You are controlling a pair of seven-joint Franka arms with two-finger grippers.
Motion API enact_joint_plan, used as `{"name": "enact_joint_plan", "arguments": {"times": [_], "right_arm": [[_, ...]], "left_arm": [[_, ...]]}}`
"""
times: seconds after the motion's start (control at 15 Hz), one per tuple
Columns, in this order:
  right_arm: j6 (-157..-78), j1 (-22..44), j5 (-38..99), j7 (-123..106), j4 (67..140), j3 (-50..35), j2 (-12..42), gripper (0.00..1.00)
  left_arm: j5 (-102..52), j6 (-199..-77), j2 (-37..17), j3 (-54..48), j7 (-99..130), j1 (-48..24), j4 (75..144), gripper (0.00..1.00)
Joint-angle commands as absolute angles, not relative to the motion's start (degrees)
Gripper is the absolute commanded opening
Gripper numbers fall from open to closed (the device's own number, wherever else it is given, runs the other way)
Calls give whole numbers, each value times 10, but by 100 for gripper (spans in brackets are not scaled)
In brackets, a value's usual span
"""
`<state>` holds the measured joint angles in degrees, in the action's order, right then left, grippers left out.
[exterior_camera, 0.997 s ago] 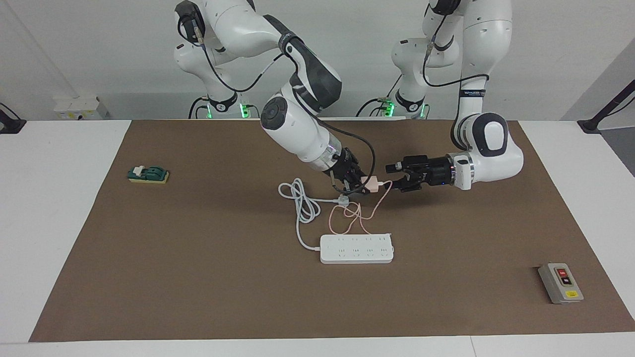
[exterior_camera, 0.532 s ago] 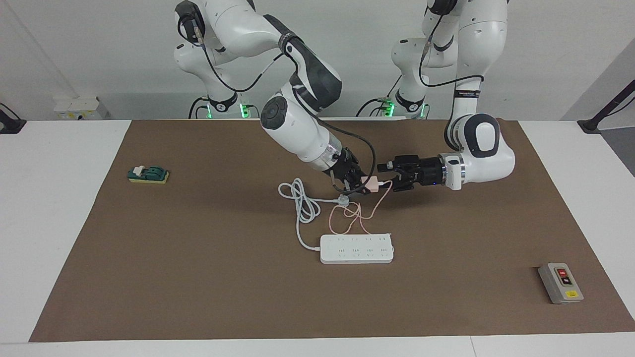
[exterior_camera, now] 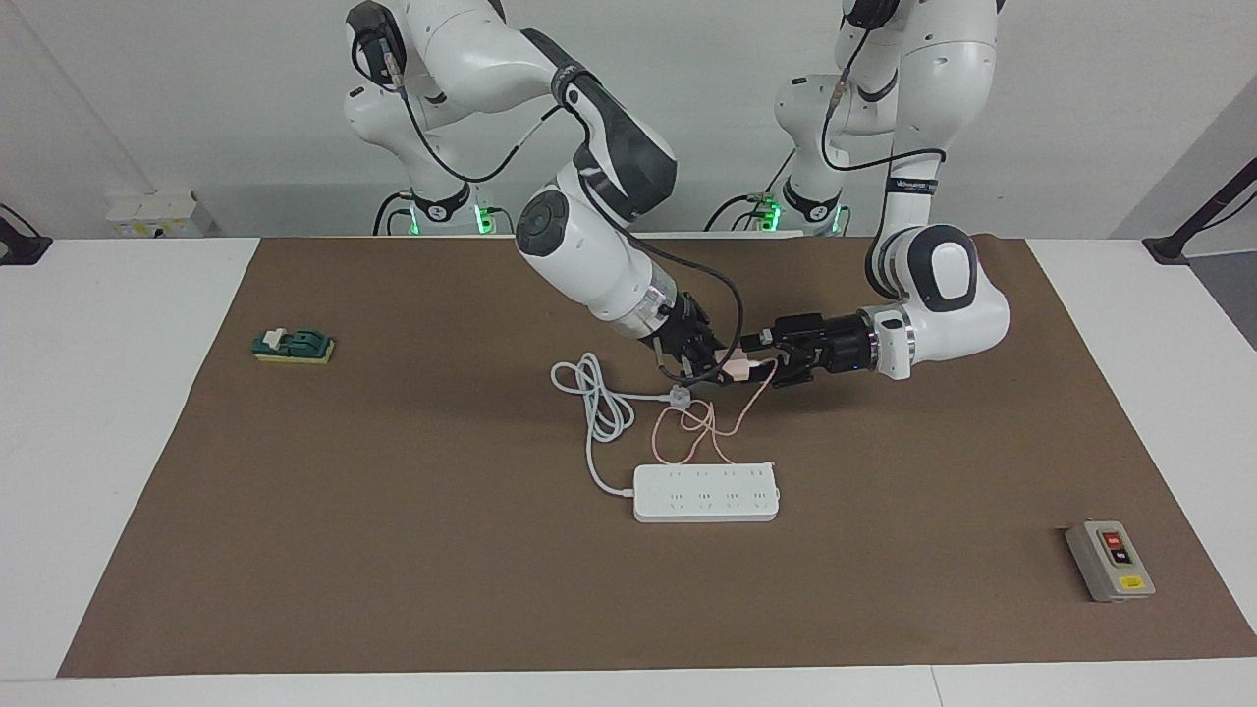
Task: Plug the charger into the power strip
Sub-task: 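Grasp the charger with the left gripper from the right gripper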
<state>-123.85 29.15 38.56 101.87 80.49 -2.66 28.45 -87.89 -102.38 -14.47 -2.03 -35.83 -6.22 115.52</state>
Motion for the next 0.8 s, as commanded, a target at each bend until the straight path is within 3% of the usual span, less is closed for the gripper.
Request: {"name": "enact_joint_plan", "arguments": {"times": [0.0, 0.33, 0.47, 0.6, 0.66, 0.73], "right_arm": [[-1236, 295, 385, 1034, 790, -24, 293, 0], [-1237, 295, 385, 1034, 790, -24, 293, 0], [-1237, 295, 385, 1034, 790, -24, 293, 0], [-1237, 295, 385, 1034, 790, -24, 293, 0], [-1237, 295, 384, 1034, 790, -24, 293, 0], [-1237, 295, 384, 1034, 790, -24, 293, 0]], "left_arm": [[-890, -1028, -150, -15, -373, -71, 1153, 98], [-889, -1027, -150, -15, -400, -79, 1151, 68], [-886, -1018, -150, -15, -401, -78, 1150, 30], [-885, -1013, -150, -15, -402, -78, 1148, 6], [-884, -1013, -150, -14, -402, -77, 1147, 0], [-883, -1014, -150, -14, -402, -77, 1144, 0]]}}
